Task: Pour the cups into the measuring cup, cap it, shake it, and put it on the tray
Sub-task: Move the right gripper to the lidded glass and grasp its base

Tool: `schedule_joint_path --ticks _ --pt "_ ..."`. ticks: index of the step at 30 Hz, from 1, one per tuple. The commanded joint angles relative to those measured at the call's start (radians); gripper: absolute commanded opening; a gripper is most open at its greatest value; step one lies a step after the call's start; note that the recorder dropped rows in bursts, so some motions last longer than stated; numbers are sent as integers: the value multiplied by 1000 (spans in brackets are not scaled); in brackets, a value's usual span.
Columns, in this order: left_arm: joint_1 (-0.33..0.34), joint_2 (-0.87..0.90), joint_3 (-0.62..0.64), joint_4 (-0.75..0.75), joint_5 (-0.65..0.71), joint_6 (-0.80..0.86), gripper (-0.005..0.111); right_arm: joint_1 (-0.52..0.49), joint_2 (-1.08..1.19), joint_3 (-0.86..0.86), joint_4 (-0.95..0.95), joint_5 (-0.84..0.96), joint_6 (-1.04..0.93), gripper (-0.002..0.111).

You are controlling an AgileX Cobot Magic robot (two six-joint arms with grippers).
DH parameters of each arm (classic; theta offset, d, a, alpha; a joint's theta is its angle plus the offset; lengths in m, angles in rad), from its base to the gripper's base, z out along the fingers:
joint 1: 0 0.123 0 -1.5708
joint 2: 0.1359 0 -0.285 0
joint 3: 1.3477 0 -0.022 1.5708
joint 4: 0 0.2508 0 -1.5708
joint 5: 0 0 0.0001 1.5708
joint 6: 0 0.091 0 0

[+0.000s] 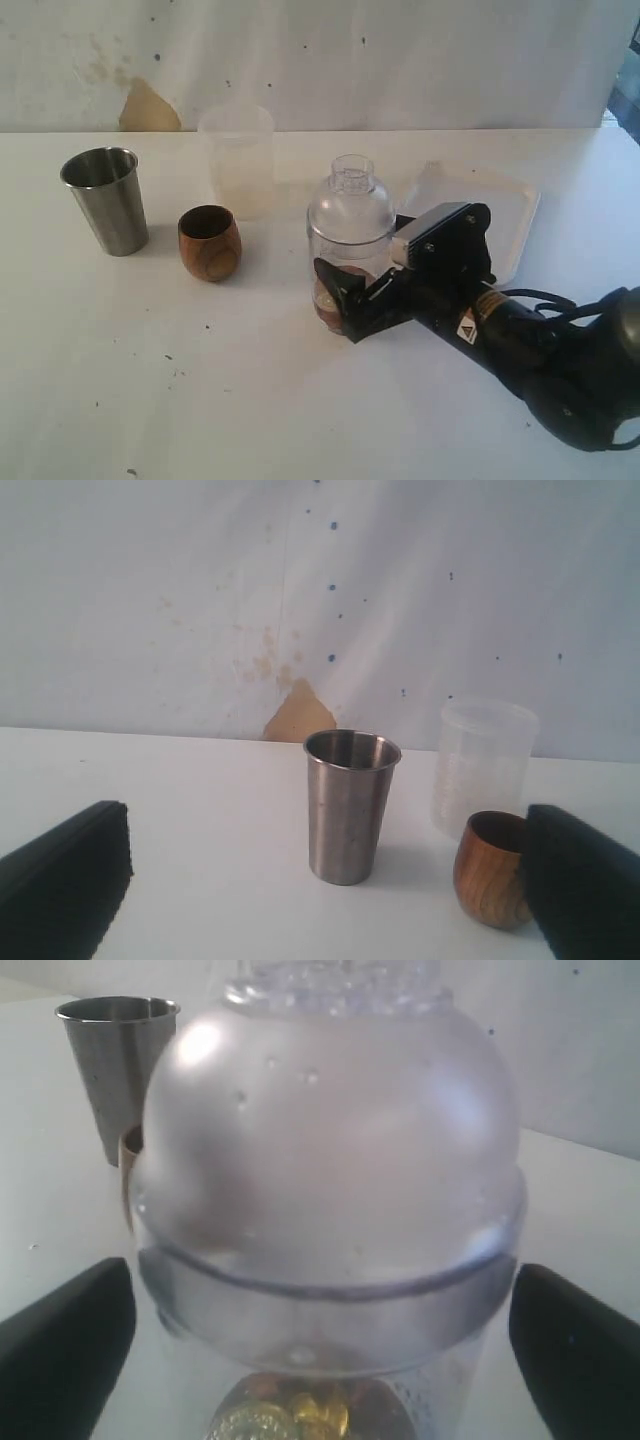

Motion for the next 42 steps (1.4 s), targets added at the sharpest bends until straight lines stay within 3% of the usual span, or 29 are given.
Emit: schedule_joint_path --ticks 1,19,39,42 --pt "-5 -2 5 0 -5 -2 105 5 41 -41 -1 -9 5 94" --pt "-5 -2 5 0 -5 -2 105 5 191 -158 35 -41 5 94" --pt "-5 -2 5 0 -5 -2 105 5 194 -159 37 -41 10 94" --pt "-5 -2 5 0 -5 -2 105 5 194 -159 37 -41 10 89"
